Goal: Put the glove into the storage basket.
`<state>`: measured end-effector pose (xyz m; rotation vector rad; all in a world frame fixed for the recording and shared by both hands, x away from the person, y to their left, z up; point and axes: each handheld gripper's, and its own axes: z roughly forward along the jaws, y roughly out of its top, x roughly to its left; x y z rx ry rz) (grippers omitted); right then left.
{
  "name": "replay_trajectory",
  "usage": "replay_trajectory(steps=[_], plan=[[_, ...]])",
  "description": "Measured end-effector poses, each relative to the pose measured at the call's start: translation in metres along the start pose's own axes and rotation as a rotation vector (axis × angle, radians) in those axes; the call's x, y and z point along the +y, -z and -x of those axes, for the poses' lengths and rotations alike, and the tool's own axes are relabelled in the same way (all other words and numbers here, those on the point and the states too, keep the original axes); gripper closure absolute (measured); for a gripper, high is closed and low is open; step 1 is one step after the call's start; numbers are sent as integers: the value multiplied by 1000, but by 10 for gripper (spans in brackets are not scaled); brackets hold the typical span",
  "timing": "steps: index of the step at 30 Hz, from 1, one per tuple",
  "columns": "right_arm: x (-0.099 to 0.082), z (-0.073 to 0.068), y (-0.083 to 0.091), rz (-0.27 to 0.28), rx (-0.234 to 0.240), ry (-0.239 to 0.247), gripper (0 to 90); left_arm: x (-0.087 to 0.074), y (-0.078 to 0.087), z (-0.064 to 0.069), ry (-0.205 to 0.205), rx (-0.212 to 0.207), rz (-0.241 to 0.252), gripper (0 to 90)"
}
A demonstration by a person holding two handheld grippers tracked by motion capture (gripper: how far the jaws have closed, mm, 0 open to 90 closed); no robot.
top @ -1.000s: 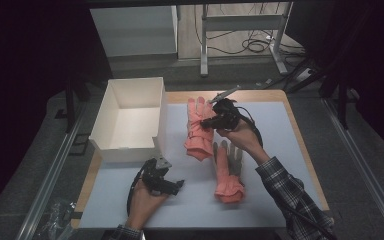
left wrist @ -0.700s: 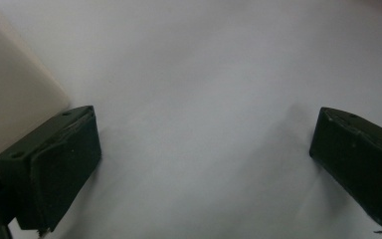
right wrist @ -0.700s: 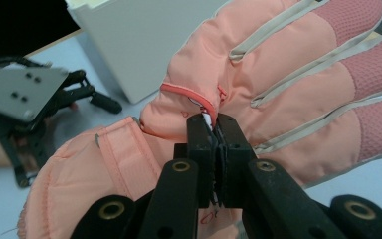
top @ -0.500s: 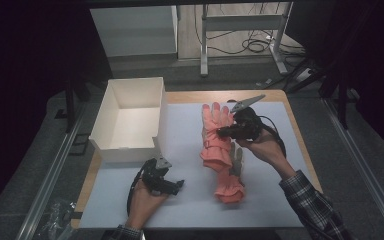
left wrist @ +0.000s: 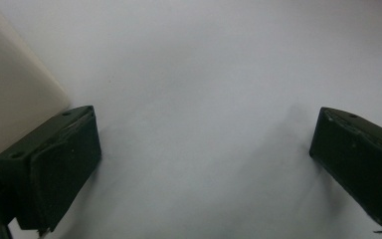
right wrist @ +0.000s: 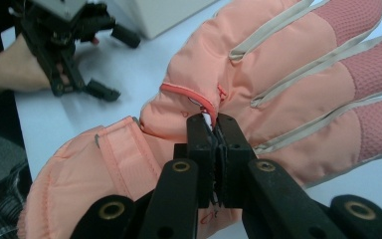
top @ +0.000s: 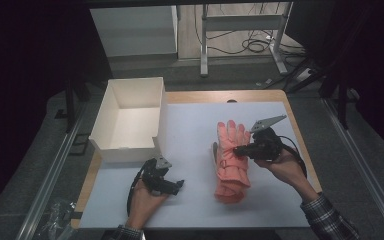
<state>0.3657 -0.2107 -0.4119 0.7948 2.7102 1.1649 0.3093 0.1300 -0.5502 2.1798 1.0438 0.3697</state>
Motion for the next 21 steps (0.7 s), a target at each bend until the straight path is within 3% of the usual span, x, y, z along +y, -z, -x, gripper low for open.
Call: replay_trajectory(steps=[9, 16, 21], plan=[[-21, -4, -30, -60, 33, -27, 859, 0, 0, 0, 0, 0, 1, 0], [-29, -10, -45, -99, -63, 7, 851, 0, 0, 0, -2, 0, -1, 0], [-33, -9, -49, -90, -58, -3, 813, 0, 0, 0, -3, 0, -2, 0]])
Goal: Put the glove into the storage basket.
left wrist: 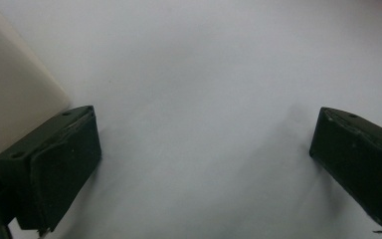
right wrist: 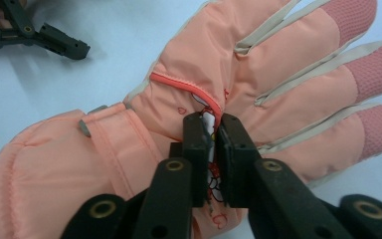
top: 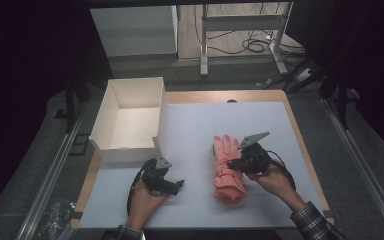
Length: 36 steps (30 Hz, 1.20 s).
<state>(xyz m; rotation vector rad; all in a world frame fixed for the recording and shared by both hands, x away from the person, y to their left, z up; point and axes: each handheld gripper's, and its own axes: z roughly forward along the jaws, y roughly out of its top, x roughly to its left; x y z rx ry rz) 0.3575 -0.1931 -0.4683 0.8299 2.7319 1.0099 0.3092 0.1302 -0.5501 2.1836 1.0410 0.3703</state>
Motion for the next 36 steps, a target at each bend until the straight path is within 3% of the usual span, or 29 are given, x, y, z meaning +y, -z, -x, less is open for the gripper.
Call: replay_trajectory(steps=[8, 14, 21, 28, 33, 36], plan=[[-3, 0, 8, 57, -6, -16, 619, 0, 0, 0, 1, 0, 1, 0], [-2, 0, 22, 106, 4, -29, 559, 0, 0, 0, 3, 1, 3, 0], [-8, 9, 44, 156, -52, -26, 553, 0, 0, 0, 4, 1, 3, 0], [-37, 20, 50, 173, -87, -53, 648, 0, 0, 0, 8, 0, 5, 0], [-62, 23, 44, 170, -66, -107, 819, 0, 0, 0, 3, 0, 1, 0], [-74, 18, 38, 138, -59, -104, 887, 0, 0, 0, 3, 0, 1, 0]])
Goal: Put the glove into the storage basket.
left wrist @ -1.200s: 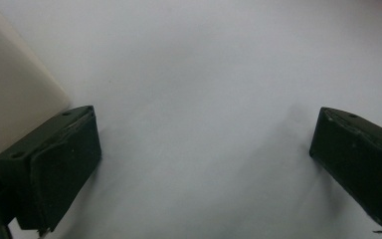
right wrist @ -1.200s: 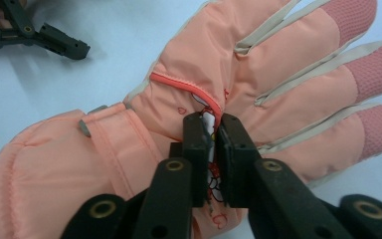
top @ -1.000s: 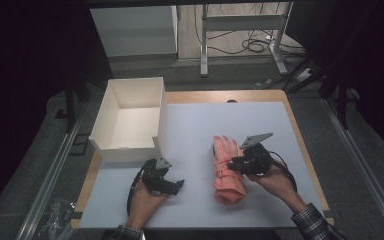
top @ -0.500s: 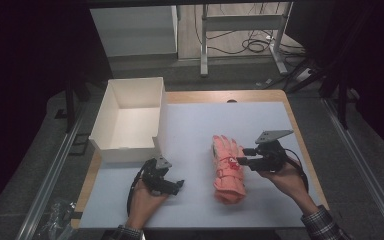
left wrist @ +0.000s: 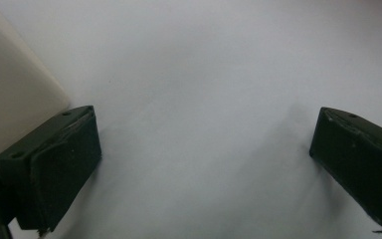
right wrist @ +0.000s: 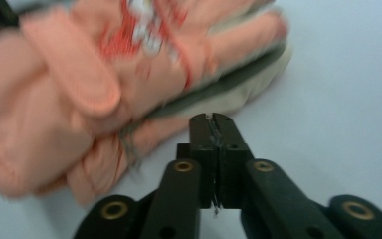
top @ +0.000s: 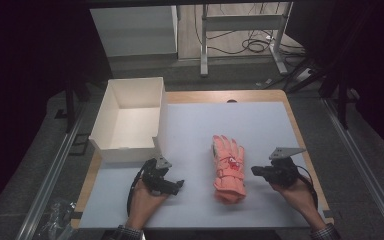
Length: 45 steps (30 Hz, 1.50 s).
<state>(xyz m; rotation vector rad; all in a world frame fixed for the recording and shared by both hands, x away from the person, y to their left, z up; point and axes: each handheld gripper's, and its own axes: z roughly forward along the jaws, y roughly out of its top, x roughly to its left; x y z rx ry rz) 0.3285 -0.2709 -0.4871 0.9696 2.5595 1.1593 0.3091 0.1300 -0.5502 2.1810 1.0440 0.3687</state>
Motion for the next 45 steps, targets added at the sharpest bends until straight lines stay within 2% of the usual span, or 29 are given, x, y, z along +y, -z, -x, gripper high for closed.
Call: replay_trajectory(steps=[3, 6, 11, 25, 34, 45], plan=[[-13, -8, -5, -24, 5, 20, 890, 0, 0, 0, 0, 0, 0, 0], [-26, -18, -10, -24, 18, 31, 890, 0, 0, 0, 0, 0, 0, 0], [-33, -29, -18, -32, 55, 40, 891, 0, 0, 0, 0, 0, 0, 0], [-24, -39, -39, -29, 82, 47, 890, 0, 0, 0, -2, 0, -1, 0], [-11, -46, -56, -32, 76, 44, 890, 0, 0, 0, -2, 0, 0, 0], [4, -48, -74, -29, 61, 39, 889, 0, 0, 0, -2, 4, 1, 0]])
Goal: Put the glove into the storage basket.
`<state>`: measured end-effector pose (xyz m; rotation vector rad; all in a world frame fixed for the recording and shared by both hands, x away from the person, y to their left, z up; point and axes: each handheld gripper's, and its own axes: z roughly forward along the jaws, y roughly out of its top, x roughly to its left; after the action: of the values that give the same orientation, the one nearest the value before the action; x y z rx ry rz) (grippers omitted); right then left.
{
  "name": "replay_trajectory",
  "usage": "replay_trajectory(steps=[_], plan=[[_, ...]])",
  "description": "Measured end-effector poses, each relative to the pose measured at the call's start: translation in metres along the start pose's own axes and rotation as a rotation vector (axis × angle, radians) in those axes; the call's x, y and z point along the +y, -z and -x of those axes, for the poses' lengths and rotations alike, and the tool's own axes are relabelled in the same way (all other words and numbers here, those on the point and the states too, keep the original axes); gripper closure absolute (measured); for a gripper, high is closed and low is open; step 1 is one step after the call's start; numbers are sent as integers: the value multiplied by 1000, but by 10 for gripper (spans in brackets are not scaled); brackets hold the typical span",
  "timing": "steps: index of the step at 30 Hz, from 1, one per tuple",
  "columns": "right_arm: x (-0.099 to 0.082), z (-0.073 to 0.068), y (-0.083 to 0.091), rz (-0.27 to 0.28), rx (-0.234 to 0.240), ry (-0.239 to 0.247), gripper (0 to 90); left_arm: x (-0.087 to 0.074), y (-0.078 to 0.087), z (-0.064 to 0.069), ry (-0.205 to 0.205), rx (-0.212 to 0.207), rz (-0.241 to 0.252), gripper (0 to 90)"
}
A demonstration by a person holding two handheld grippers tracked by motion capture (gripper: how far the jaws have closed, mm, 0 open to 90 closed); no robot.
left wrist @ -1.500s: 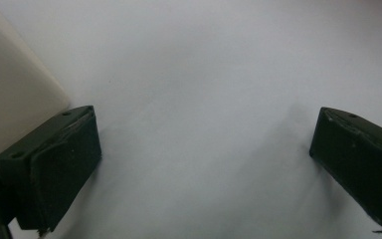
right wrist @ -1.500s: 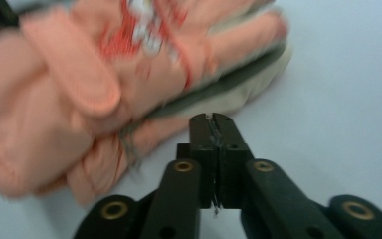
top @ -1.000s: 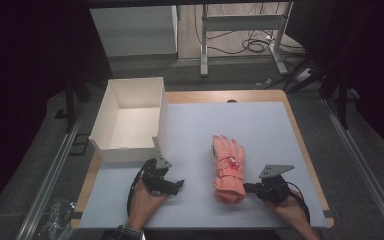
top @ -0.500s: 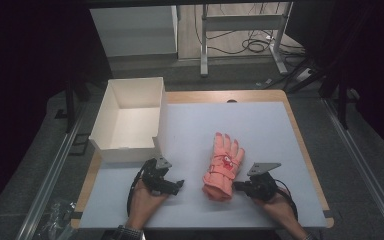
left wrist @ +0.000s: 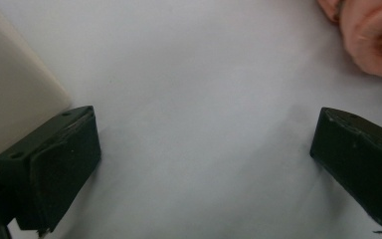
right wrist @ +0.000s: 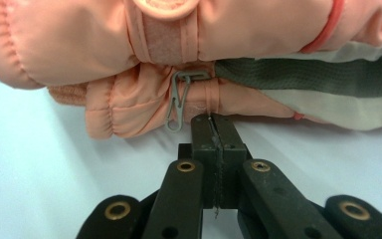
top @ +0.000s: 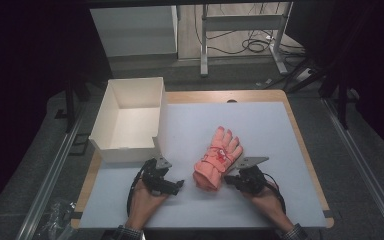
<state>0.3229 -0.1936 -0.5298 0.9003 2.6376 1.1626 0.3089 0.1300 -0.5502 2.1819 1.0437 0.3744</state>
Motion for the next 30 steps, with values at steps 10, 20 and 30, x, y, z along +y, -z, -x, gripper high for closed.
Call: replay_trajectory(steps=[10, 20, 30], plan=[[14, 3, -15, 5, -26, 7, 890, 1, 0, 0, 2, -2, -6, 0], [19, 3, -21, 15, -48, 17, 884, 0, 0, -1, 6, -5, -5, 0], [8, 10, -1, 34, -107, 14, 793, 4, 4, 0, 23, -35, -8, 39]])
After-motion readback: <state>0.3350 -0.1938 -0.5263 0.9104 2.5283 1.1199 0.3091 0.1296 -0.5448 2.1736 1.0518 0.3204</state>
